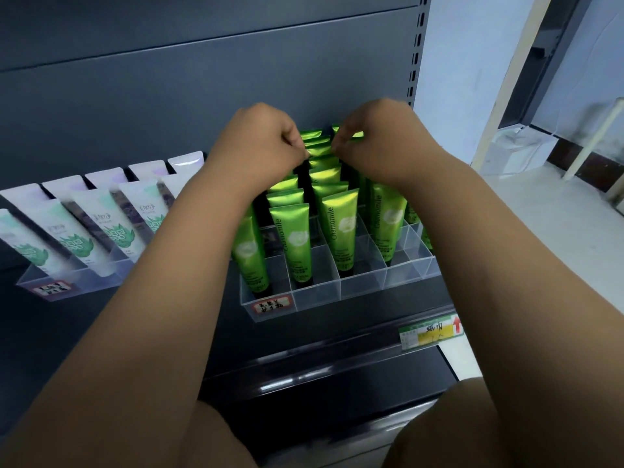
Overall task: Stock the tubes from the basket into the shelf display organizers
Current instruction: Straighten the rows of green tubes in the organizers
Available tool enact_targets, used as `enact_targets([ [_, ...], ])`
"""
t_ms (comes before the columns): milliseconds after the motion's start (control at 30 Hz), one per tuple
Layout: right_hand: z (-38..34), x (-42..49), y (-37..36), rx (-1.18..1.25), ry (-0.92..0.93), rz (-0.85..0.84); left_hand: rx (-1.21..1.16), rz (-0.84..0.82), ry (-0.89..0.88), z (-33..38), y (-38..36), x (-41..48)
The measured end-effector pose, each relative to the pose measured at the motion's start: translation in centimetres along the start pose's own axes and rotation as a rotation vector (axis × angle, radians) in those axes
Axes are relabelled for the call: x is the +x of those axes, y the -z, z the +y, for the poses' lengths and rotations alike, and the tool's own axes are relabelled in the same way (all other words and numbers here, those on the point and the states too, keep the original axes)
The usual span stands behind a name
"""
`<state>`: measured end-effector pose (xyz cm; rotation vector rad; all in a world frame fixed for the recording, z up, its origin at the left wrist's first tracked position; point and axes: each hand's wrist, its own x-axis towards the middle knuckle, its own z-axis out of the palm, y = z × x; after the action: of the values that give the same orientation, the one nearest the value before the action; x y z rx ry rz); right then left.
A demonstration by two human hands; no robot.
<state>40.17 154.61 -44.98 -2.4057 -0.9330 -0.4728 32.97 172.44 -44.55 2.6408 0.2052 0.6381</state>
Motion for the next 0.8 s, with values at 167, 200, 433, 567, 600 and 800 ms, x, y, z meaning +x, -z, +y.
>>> enact_targets([
  [167, 0.4, 1.5, -0.8, -0.065, -0.016, -0.045, -0.023, -0.076, 0.007, 0.0, -0.7, 1.7],
  [200, 0.4, 1.6, -0.9, -0.076, -0.017, -0.044, -0.034, -0.082, 0.009, -0.1, -0.9, 1.9],
  [433, 0.9, 2.2, -1.3, -0.124, -0.041, -0.069, 0.019, -0.103, 0.035, -0.4, -1.4, 2.7],
  [567, 0.9, 2.2, -1.6, -0.14, -0.014, -0.075, 0.085, -0.115, -0.015, -0.4, -1.2, 2.5],
  [600, 0.9, 2.3, -1.6, -0.143, -0.011, -0.073, 0.101, -0.113, -0.023, -0.4, -1.2, 2.5],
  [800, 0.6, 2.4, -1.7, -0.127, 0.003, -0.055, 0.19, -0.094, -0.071, -0.2, -0.9, 2.2],
])
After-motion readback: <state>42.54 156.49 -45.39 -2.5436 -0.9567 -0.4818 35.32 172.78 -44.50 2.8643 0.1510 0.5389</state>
